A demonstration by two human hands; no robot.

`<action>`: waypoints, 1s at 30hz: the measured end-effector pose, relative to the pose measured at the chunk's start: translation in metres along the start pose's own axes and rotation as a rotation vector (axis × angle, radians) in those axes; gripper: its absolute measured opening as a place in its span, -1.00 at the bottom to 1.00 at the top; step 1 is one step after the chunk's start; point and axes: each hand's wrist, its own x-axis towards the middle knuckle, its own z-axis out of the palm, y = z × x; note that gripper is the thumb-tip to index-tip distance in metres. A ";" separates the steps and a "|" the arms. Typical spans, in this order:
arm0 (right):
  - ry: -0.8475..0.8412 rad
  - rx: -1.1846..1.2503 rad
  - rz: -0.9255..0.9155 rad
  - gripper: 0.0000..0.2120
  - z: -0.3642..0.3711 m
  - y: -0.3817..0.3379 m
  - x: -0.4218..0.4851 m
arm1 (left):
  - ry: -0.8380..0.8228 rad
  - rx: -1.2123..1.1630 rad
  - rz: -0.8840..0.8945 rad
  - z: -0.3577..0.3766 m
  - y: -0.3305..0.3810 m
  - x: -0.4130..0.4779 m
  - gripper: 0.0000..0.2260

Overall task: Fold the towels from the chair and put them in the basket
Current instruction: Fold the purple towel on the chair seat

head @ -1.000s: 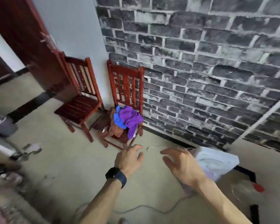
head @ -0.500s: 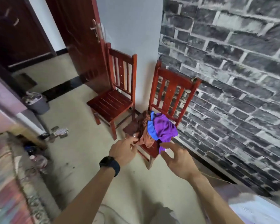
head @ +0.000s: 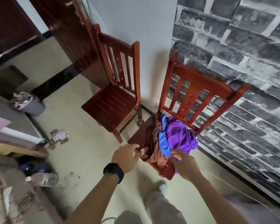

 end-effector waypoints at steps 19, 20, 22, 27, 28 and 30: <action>0.276 0.171 0.604 -0.60 0.124 0.073 0.276 | -0.426 0.436 0.562 0.157 -0.037 0.322 -0.40; 0.305 0.196 0.614 -0.68 0.128 0.075 0.277 | -0.470 0.466 0.588 0.169 -0.038 0.329 -0.41; 0.379 0.233 0.626 -0.80 0.132 0.078 0.277 | -0.554 0.503 0.606 0.186 -0.042 0.337 -0.43; 0.636 0.309 0.649 -0.85 0.100 0.061 0.240 | -0.678 0.563 0.620 0.182 -0.043 0.345 -0.42; 0.705 0.300 0.617 -0.87 0.086 0.053 0.226 | -0.693 0.577 0.625 0.173 -0.039 0.344 -0.42; 0.834 0.288 0.550 -0.89 0.055 0.031 0.199 | -0.713 0.575 0.624 0.152 -0.029 0.344 -0.42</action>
